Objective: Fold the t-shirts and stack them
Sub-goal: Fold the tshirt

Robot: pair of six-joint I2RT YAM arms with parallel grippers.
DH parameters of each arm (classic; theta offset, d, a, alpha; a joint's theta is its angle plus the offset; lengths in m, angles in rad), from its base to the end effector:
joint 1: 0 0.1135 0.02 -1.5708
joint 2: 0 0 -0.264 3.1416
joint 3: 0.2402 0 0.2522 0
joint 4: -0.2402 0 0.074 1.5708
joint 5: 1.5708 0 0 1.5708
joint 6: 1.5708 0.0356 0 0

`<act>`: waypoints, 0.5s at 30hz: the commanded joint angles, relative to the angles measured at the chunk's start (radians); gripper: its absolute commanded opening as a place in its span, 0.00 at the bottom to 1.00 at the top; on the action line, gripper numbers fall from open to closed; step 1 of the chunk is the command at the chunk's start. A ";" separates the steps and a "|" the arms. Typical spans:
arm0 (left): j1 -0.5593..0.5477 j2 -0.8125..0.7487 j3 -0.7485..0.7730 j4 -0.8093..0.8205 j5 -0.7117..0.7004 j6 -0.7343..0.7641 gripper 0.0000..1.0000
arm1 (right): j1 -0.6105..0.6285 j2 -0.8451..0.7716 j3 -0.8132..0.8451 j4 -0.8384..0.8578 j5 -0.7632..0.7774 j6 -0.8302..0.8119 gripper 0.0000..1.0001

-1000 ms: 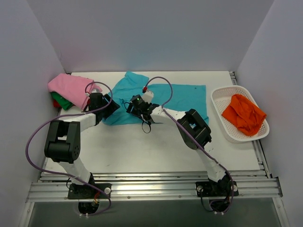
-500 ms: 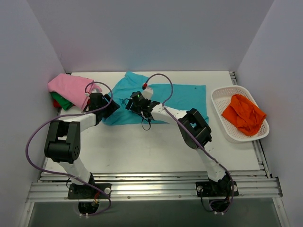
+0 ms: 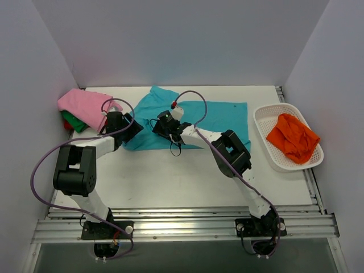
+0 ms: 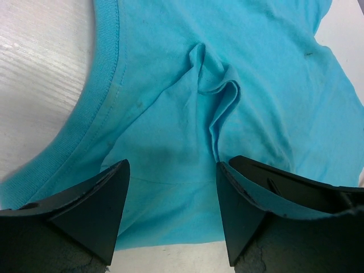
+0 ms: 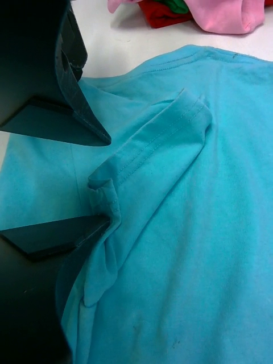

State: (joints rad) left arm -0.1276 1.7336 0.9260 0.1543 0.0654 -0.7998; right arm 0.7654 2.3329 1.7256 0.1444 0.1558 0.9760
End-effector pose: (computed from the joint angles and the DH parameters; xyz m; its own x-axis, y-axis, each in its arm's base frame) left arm 0.3592 -0.0484 0.1719 -0.5481 -0.6512 -0.5249 -0.3080 0.7406 -0.5972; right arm 0.3899 0.3669 0.1652 -0.6644 0.4964 -0.5588 -0.0607 0.7093 0.7023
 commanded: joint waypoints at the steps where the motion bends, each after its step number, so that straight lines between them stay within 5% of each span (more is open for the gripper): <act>1: 0.013 -0.013 0.002 0.050 0.011 0.019 0.71 | -0.006 -0.009 0.012 0.001 -0.009 0.006 0.48; 8: 0.014 -0.017 0.002 0.047 0.013 0.019 0.70 | -0.006 -0.010 -0.011 0.015 -0.013 0.004 0.44; 15: 0.019 -0.031 -0.004 0.044 0.011 0.019 0.70 | -0.008 0.008 -0.024 0.050 -0.053 0.001 0.03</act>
State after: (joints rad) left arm -0.1207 1.7336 0.9260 0.1543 0.0658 -0.7994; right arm 0.7643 2.3337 1.7123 0.1722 0.1276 0.9787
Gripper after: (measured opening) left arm 0.705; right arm 0.061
